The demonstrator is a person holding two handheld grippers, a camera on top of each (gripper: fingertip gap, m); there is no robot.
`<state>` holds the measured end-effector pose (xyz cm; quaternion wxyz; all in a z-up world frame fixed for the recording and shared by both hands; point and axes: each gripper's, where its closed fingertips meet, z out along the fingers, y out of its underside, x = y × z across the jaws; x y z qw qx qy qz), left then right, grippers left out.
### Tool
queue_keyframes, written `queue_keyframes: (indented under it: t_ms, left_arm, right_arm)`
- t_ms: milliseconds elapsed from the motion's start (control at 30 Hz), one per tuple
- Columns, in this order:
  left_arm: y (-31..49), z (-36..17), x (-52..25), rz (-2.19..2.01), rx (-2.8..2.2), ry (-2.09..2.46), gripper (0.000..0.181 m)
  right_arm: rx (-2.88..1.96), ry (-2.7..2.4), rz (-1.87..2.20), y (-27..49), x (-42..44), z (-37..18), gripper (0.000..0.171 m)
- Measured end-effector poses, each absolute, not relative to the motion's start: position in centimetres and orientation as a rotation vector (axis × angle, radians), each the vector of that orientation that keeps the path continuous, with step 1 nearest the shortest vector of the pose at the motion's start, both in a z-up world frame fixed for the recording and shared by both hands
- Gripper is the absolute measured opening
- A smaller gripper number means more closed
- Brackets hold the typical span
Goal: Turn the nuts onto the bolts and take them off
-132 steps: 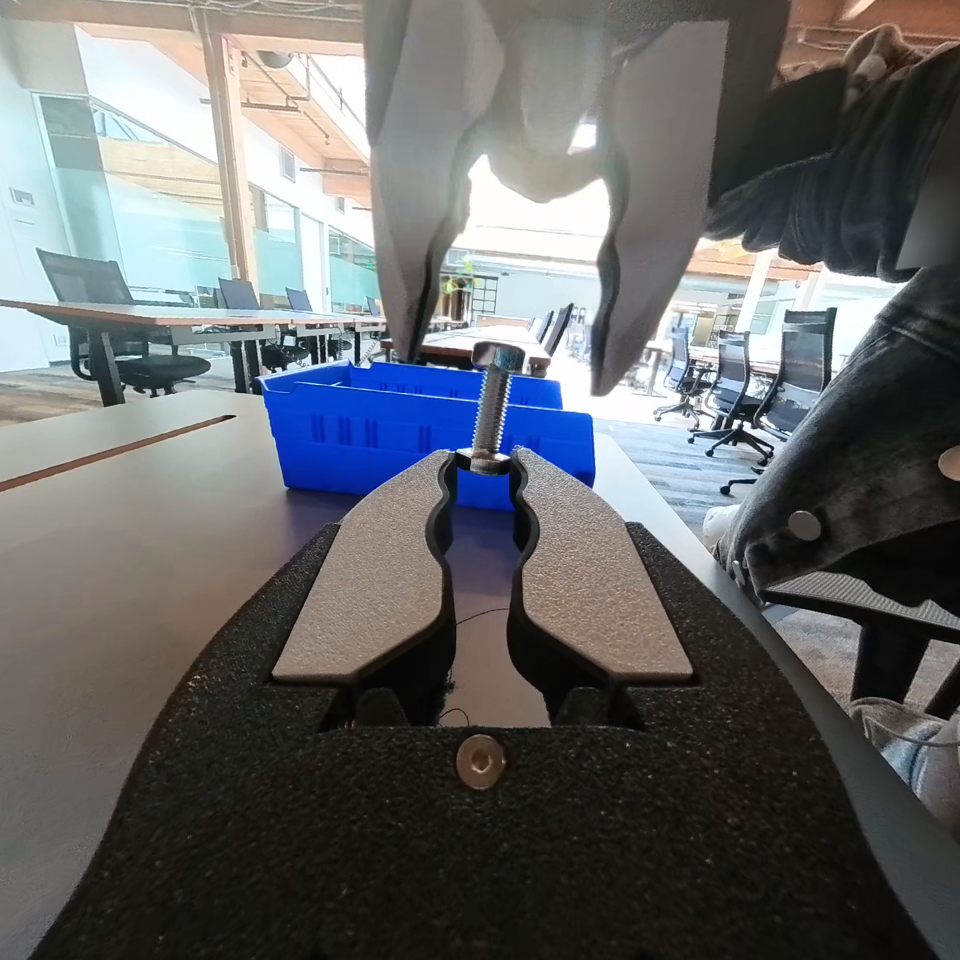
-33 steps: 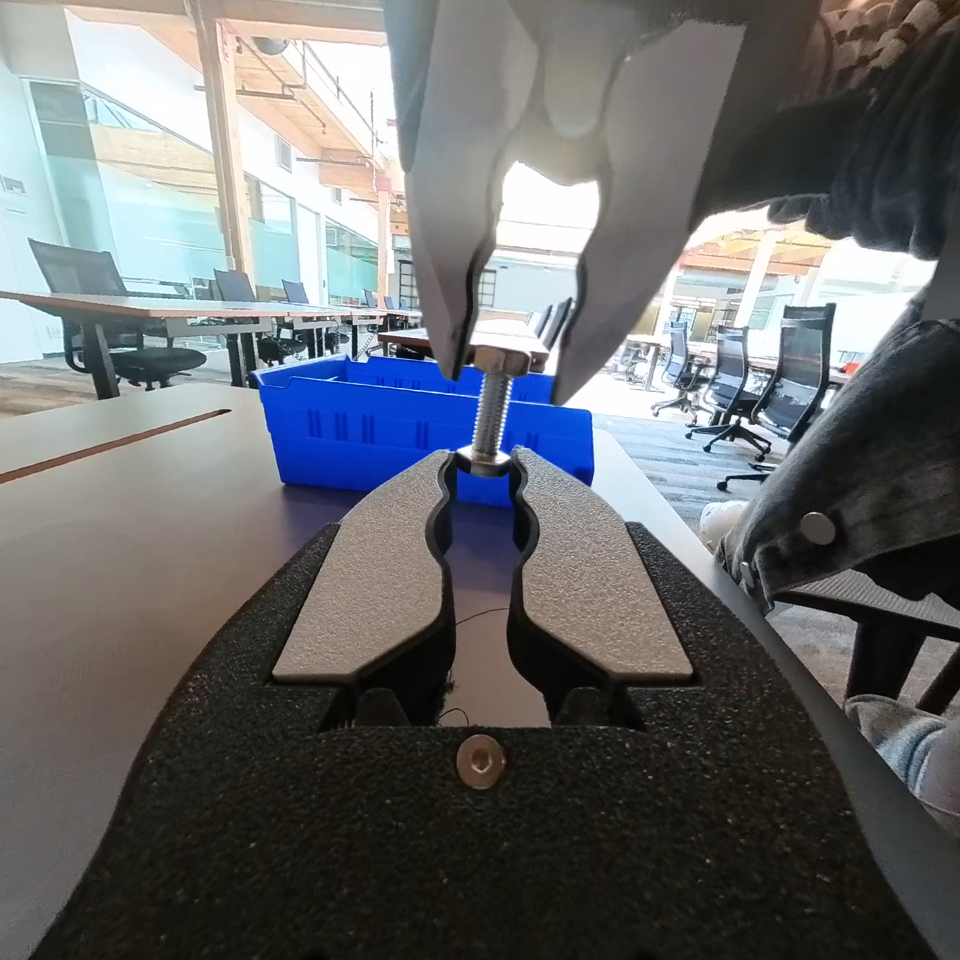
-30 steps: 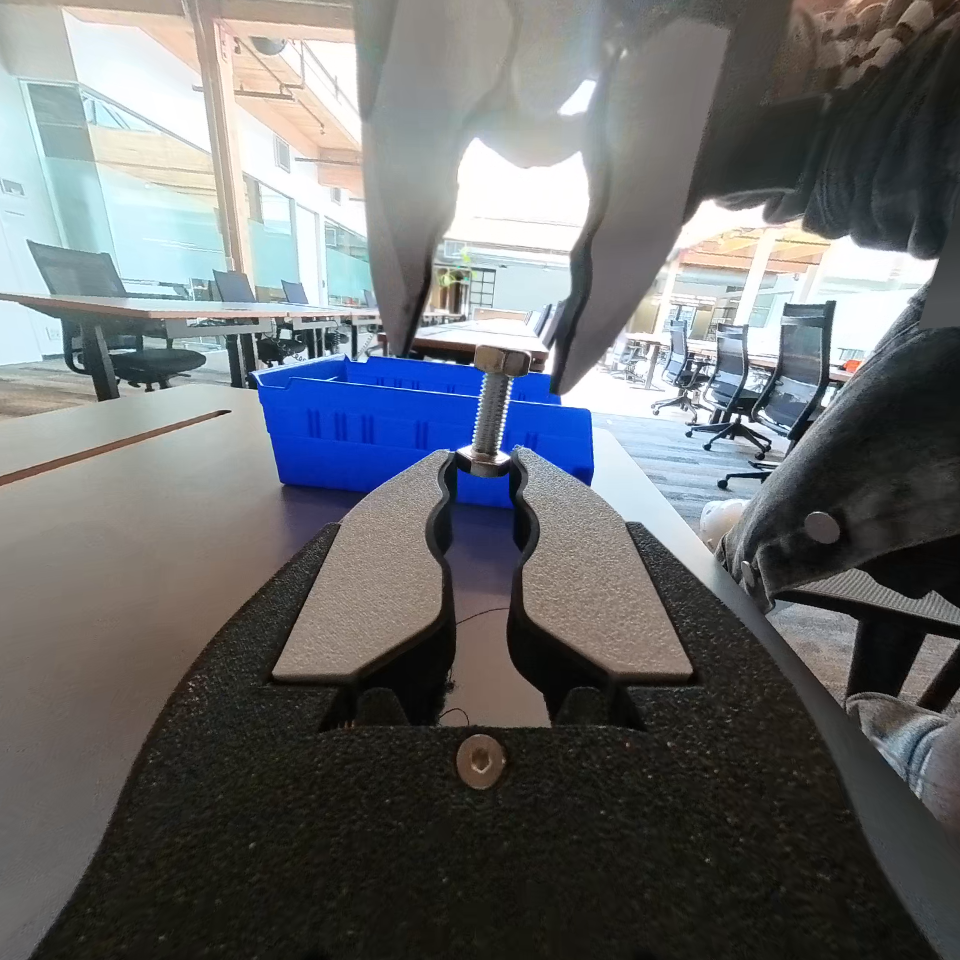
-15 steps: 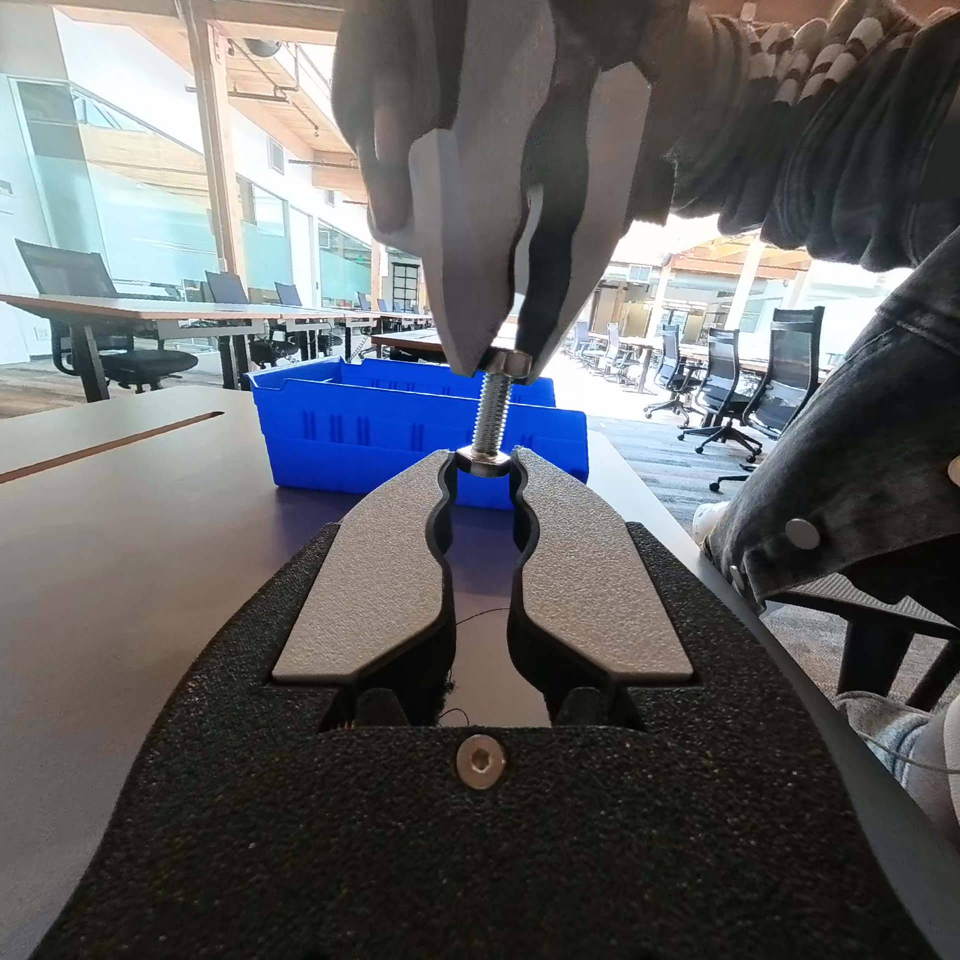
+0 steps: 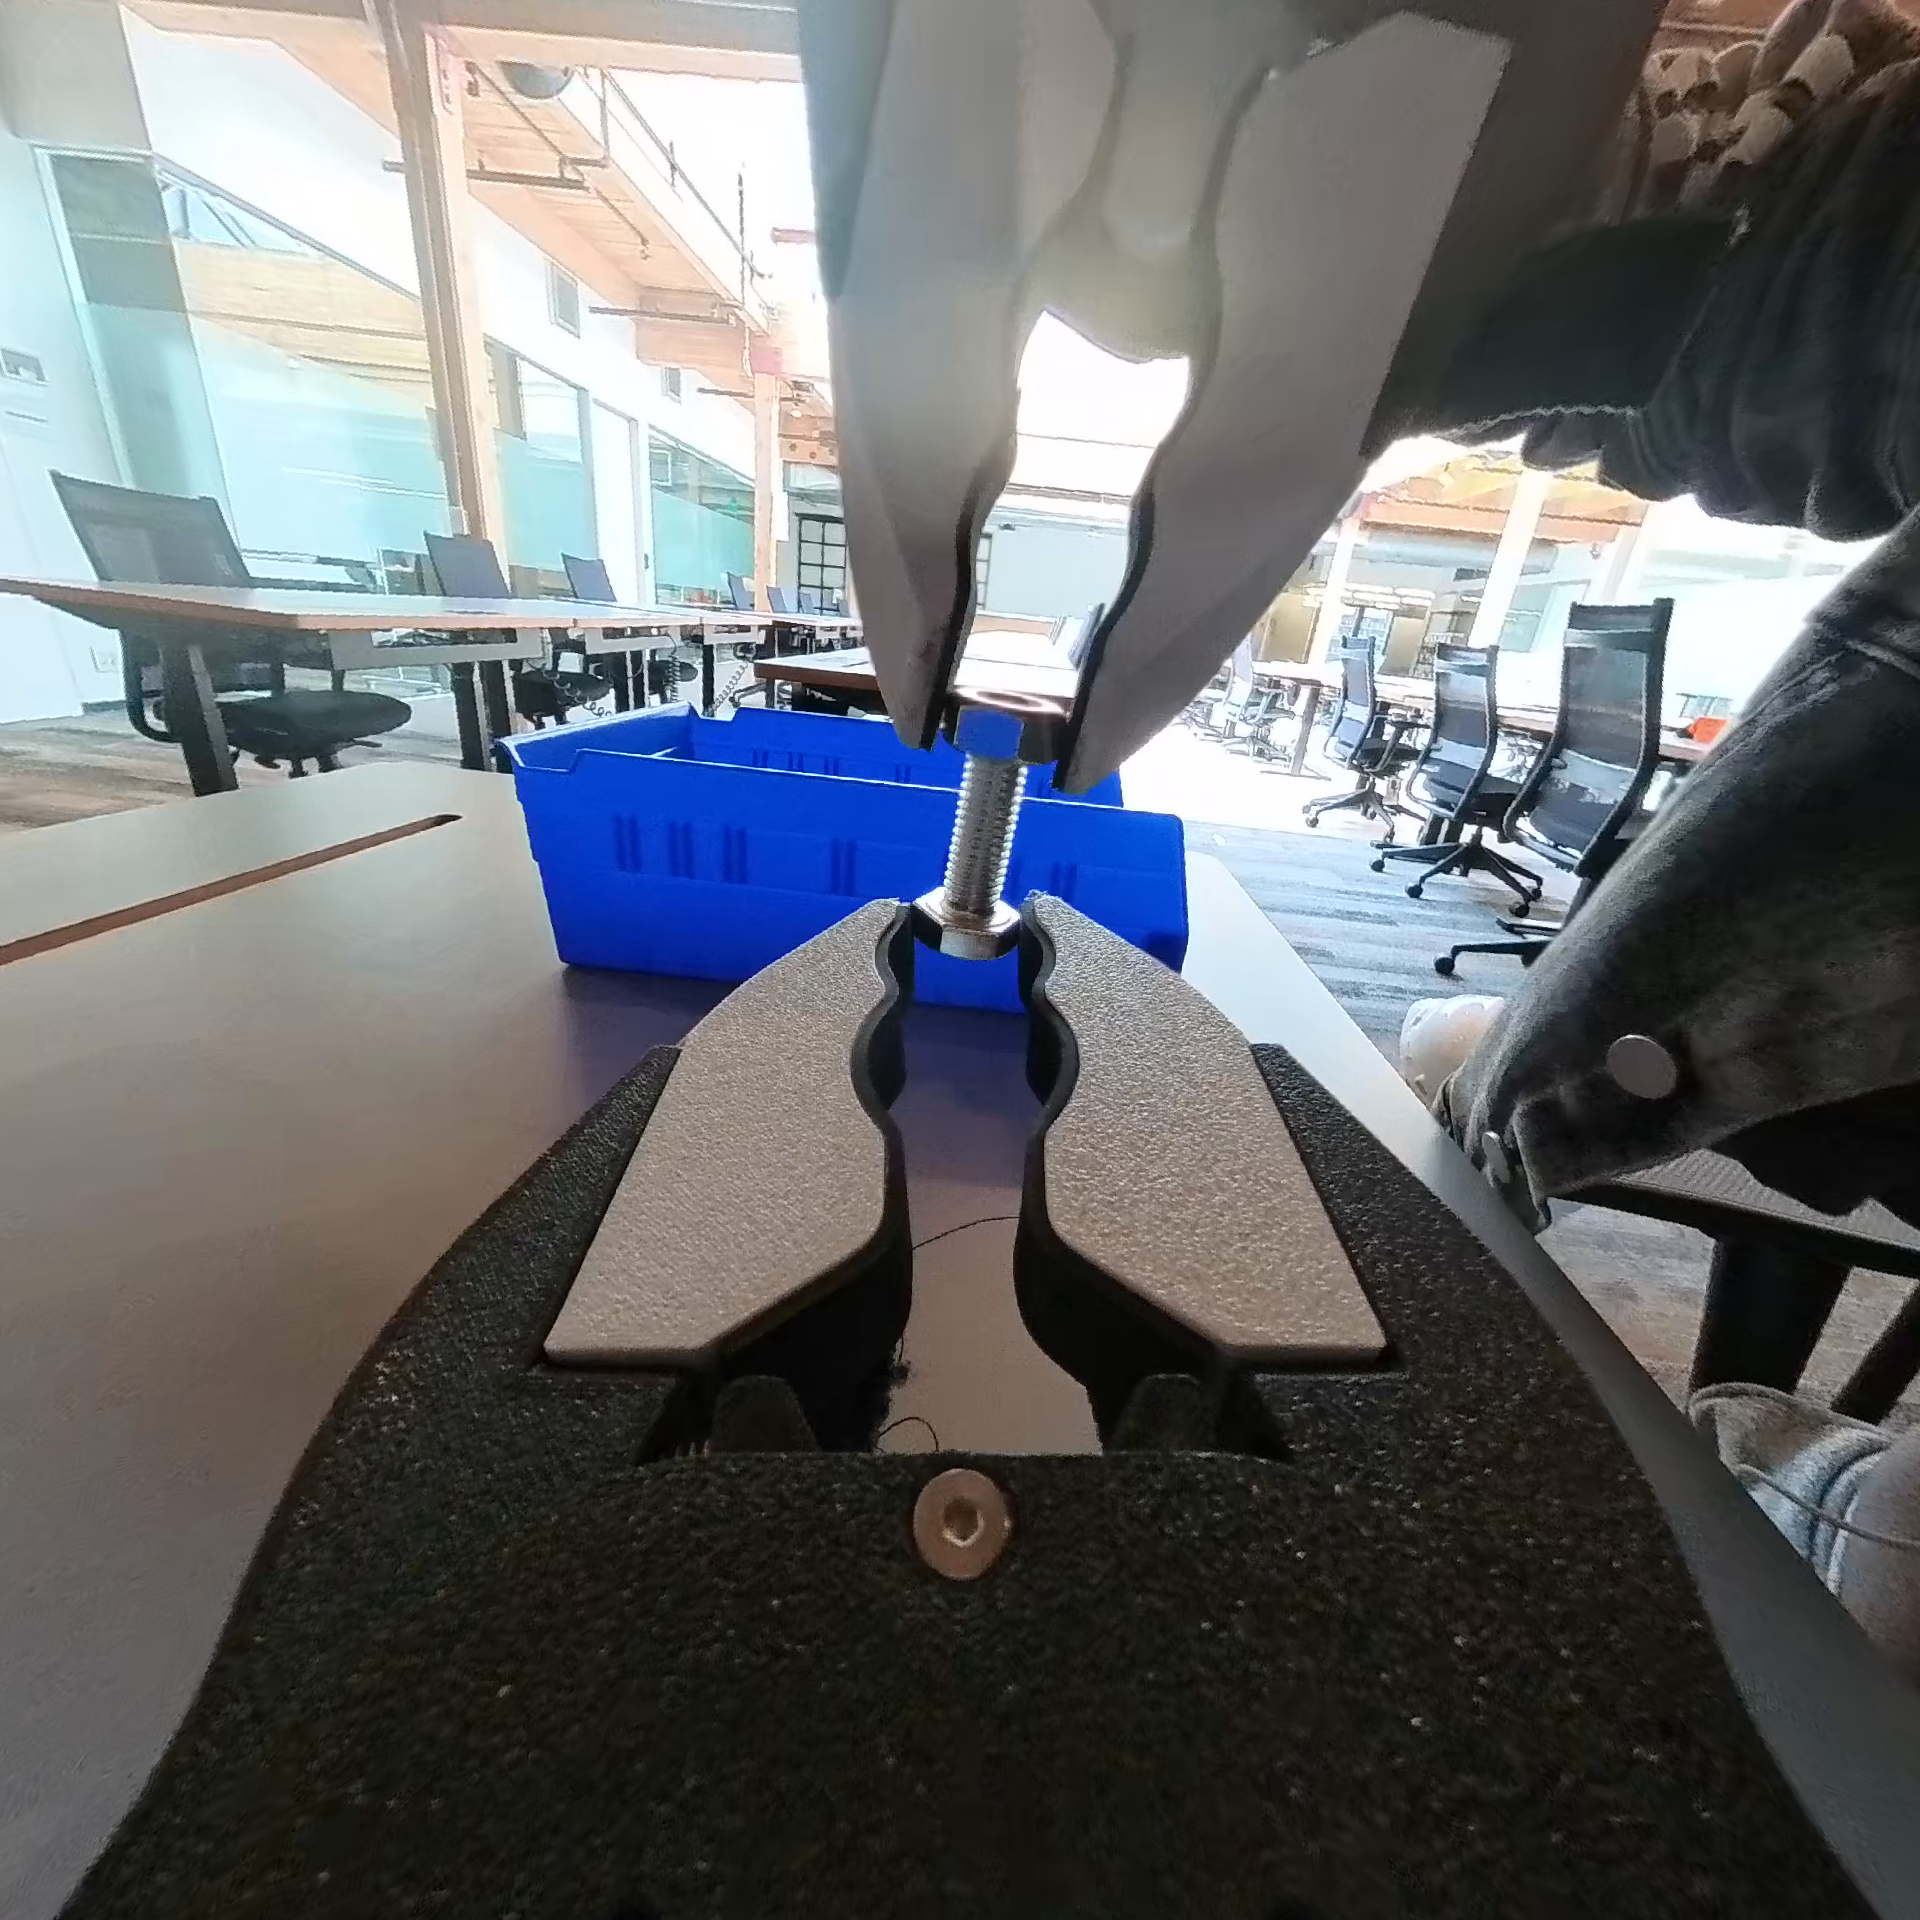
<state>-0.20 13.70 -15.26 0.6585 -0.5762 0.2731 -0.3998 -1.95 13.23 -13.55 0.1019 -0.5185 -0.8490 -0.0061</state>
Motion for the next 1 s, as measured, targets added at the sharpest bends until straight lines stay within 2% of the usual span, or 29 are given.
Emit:
queue_keyframes:
  t_ms: [67,267,400,467,500,733,1000]
  left_arm:
    - [13.65,-15.24,-0.22,-0.906,-1.302,0.619,0.019]
    - [13.56,-15.24,-0.04,-0.913,-1.3,0.627,0.019]
    - [13.45,-15.29,-0.03,-0.911,-1.299,0.634,0.019]
    - [13.54,-15.25,-0.03,-0.911,-1.299,0.632,0.018]
    - [13.54,-15.24,-0.03,-0.912,-1.299,0.631,0.018]
    - [13.44,-15.41,0.09,-0.903,-1.308,0.638,0.018]
    - [13.6,-15.35,-0.07,-0.902,-1.305,0.628,0.019]
  right_arm:
    - [-1.422,-2.574,0.007,13.01,-1.97,-13.49,0.035]
    - [-0.786,-2.834,-0.019,13.33,-1.71,-13.41,0.041]
    - [-0.536,-2.901,-0.049,13.77,-1.82,-13.79,0.036]
    - [-0.494,-2.914,-0.002,13.51,-2.01,-13.87,0.022]
    - [-0.482,-2.918,0.012,13.45,-2.05,-13.89,0.02]
    - [-0.772,-2.852,-0.023,13.57,-1.63,-14.03,0.02]
    - [-1.629,-2.431,0.004,13.32,-1.49,-14.03,0.022]
